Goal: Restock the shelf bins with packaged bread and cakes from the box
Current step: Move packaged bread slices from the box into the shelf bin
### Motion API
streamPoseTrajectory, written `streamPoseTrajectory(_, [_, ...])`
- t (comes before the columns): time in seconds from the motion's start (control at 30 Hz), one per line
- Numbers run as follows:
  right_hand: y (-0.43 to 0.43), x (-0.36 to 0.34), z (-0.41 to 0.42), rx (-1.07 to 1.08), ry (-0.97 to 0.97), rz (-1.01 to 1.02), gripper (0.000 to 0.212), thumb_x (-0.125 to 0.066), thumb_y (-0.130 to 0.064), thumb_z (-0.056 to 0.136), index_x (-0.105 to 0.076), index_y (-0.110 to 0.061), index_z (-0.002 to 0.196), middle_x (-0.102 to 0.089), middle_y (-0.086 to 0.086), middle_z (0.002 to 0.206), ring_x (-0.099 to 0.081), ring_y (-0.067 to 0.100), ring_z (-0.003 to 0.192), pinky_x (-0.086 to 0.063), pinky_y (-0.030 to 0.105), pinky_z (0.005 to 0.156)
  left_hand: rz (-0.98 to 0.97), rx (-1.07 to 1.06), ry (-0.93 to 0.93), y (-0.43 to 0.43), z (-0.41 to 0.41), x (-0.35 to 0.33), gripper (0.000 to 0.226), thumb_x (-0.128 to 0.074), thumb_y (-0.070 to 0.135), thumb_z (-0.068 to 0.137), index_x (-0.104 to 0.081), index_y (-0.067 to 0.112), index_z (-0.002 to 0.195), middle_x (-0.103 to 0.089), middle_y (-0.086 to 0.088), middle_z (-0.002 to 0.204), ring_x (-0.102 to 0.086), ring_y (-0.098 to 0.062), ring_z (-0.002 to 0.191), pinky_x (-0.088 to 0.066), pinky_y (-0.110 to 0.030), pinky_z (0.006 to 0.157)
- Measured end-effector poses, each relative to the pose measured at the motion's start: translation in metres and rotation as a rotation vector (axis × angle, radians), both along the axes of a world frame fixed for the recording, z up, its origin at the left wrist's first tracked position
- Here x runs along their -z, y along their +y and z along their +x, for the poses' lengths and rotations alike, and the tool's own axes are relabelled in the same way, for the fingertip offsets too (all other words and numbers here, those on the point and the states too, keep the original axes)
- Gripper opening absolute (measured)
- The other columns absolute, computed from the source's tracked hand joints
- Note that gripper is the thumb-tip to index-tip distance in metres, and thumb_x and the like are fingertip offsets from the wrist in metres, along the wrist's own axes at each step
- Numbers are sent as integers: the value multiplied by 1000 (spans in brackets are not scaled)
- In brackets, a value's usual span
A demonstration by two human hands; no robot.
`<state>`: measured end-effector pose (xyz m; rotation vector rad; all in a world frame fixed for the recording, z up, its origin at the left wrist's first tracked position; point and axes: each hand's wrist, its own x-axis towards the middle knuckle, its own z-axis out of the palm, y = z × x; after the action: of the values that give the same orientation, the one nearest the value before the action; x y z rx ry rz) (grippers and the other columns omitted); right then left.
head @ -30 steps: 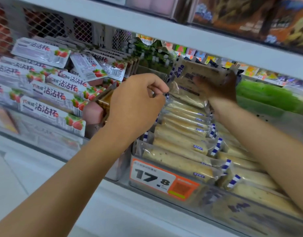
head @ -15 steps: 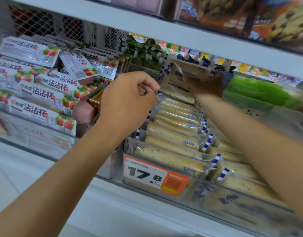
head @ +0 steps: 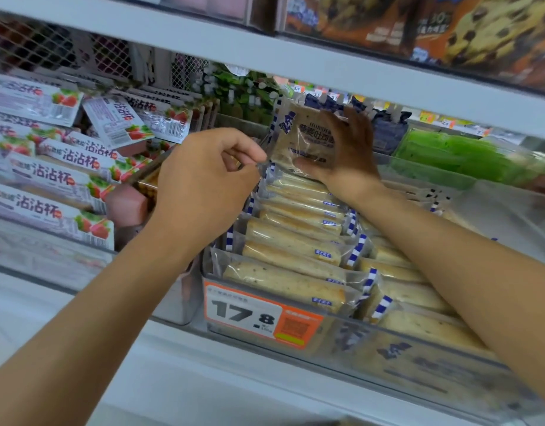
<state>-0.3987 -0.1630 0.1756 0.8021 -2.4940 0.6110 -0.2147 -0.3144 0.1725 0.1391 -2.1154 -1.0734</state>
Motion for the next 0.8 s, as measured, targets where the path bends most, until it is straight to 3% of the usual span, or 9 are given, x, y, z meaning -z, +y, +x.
streamPoseTrajectory(0.23, [1,-1,3,160,101,224,92,-48,-76,82,-11,-34,155,4,6,164,14,28,150,12,58,117,-21,-7,-7,0,0,0,29,-64,13,87,-65,40,77,-61,14,70,-47,-3,57,-48,-29,66])
streamPoseTrajectory(0.53, [2,-11,28,135,151,318,92,-50,-69,86,-6,-29,156,-1,4,164,5,26,151,11,53,117,-98,-76,-81,4,4,-5,22,-62,13,88,-68,35,84,-56,11,65,-48,-3,57,-44,-24,62])
streamPoseTrajectory(0.6, [13,-12,48,76,198,310,79,-55,-59,89,-22,-27,154,-17,7,161,-11,31,149,-4,52,120,-153,-102,-111,8,9,-10,17,-60,14,88,-69,29,90,-55,14,67,-49,-3,61,-45,-25,63])
streamPoseTrajectory(0.67, [32,-14,77,-14,162,244,50,-60,-40,91,-51,-21,136,-49,10,137,-44,32,129,-32,44,108,-272,-139,-113,16,19,-12,14,-61,16,87,-70,24,94,-59,12,77,-54,-8,75,-49,-31,70])
streamPoseTrajectory(0.73, [56,-14,109,-108,133,169,24,-61,-24,91,-64,-16,113,-60,6,111,-54,27,106,-40,38,92,-411,-190,-116,36,37,-9,11,-63,19,85,-70,20,93,-66,4,86,-59,-21,87,-50,-38,75])
streamPoseTrajectory(0.8, [84,-12,146,-145,150,124,12,-59,-16,88,-66,-13,96,-60,5,98,-55,26,95,-43,36,80,-396,-195,-158,69,62,1,10,-63,20,83,-69,19,91,-67,2,87,-60,-21,85,-49,-37,76])
